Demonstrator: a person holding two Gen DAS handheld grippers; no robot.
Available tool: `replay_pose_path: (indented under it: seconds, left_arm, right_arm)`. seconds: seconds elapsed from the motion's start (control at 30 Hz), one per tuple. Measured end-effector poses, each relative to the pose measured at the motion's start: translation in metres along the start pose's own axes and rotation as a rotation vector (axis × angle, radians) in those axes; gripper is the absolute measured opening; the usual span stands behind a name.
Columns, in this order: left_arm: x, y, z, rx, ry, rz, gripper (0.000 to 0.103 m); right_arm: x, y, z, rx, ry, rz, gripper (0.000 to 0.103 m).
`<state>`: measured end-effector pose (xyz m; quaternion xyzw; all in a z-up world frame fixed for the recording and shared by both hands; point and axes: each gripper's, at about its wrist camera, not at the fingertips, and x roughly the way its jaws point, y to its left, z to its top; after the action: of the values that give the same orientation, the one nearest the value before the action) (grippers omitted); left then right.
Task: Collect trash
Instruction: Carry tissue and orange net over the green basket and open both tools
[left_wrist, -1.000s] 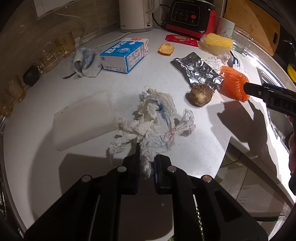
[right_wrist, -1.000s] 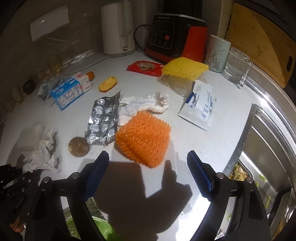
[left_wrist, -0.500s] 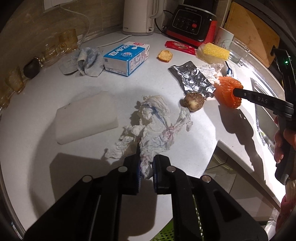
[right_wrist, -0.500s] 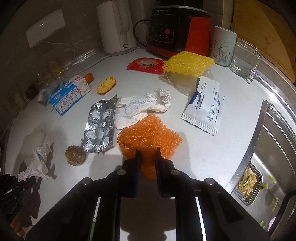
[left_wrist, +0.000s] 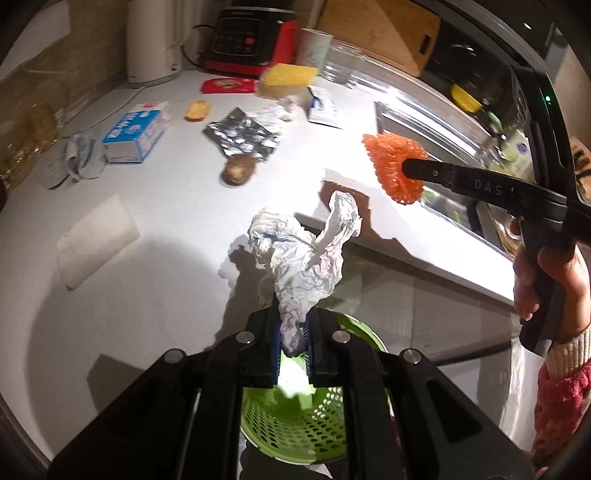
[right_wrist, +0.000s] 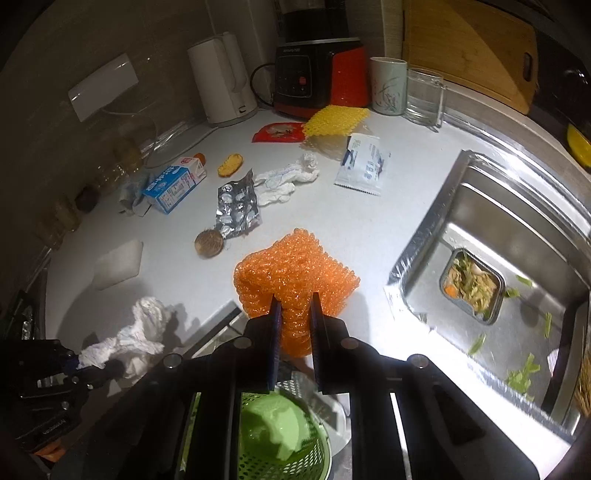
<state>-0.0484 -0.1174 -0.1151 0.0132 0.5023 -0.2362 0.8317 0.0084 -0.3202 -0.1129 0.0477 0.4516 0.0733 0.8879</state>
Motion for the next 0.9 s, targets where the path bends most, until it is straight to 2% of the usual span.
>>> replay_pose_path:
  seconds: [0.1, 0.23, 0.4, 0.47, 0.53, 0.67, 0.9]
  left_arm:
    - [0.009, -0.017, -0.015, 0.083, 0.066, -0.072, 0.010]
    - [0.027, -0.036, -0.041, 0.198, 0.156, -0.110, 0.010]
    - [0.050, -0.047, -0.066, 0.272, 0.283, -0.153, 0.010]
    - [0.059, -0.049, -0.073, 0.283, 0.332, -0.165, 0.022]
    - [0.061, -0.049, -0.080, 0.287, 0.352, -0.167, 0.049]
    - [0.049, -0.047, -0.081, 0.299, 0.325, -0.173, 0.061]
    - [0.022, -0.031, -0.055, 0.263, 0.205, -0.079, 0.080]
  right_arm:
    - [-0.017, 0.002, -0.028, 0.045, 0.011, -0.034, 0.015]
    - [-0.030, 0.008, -0.071, 0.102, 0.043, -0.082, 0.015]
    - [-0.034, 0.017, -0.119, 0.157, 0.098, -0.109, 0.015]
    - [-0.034, 0.022, -0.133, 0.167, 0.115, -0.110, 0.015]
    - [-0.034, 0.028, -0.143, 0.169, 0.127, -0.113, 0.015]
    - [-0.035, 0.033, -0.152, 0.184, 0.137, -0.114, 0.015]
    - [-0.037, 0.047, -0.157, 0.158, 0.142, -0.102, 0.017]
